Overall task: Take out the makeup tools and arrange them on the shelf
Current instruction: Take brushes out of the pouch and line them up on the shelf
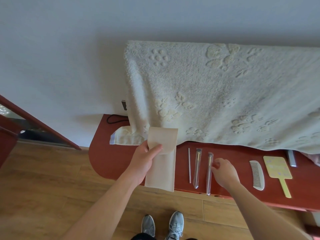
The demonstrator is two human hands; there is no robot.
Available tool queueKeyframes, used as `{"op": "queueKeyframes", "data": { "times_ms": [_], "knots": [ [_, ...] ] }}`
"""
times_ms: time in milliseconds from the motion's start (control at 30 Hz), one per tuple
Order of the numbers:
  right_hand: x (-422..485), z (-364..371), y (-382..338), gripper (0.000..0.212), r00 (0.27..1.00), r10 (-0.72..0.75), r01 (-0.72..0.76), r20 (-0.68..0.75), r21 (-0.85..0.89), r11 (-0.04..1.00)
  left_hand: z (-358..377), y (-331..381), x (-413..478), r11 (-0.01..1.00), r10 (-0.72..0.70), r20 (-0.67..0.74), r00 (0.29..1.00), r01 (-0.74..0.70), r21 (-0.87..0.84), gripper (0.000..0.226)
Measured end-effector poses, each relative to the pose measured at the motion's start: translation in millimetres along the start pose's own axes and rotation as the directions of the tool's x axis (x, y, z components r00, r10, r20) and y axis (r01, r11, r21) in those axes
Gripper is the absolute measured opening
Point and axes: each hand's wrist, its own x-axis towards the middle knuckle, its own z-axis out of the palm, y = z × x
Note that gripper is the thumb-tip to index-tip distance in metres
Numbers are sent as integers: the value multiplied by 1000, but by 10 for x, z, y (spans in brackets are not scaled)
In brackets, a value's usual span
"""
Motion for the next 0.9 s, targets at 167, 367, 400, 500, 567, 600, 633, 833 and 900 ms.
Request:
{"op": "queueKeyframes", "data": {
  "times_ms": [167, 367, 400, 500, 567, 600, 633, 833, 900],
  "knots": [
    [36, 40, 0, 24, 1000, -15, 15, 11, -16, 1000, -30, -67, 55, 995, 53, -108, 993, -43, 88, 36],
    [65, 62, 25, 34, 999, -32, 33, 27, -39, 999, -113, -277, 181, 983, 85, -220, 972, -45, 180, 25],
    [70, 64, 35, 38, 999, -35, 37, 31, -48, 998, -130, -318, 204, 982, 82, -233, 969, -38, 187, 20],
    [83, 84, 78, 48, 996, -71, 75, 46, -111, 991, -206, -460, 304, 976, 50, -289, 956, 15, 217, 12],
    [82, 93, 100, 50, 994, -96, 103, 55, -150, 983, -256, -569, 392, 968, 16, -327, 945, 68, 243, 13],
    [78, 93, 106, 51, 993, -102, 110, 60, -163, 980, -281, -630, 438, 962, -1, -347, 938, 95, 255, 16],
    [73, 94, 112, 51, 992, -109, 119, 65, -173, 978, -308, -692, 483, 956, -16, -369, 929, 123, 267, 19],
    [56, 80, 134, 53, 981, -161, 183, 105, -245, 952, -403, -971, 709, 897, -25, -431, 902, 210, 389, 27],
    [60, 75, 124, 53, 980, -166, 189, 110, -261, 947, -392, -1004, 769, 877, -25, -425, 905, 224, 425, 27]
  ]
}}
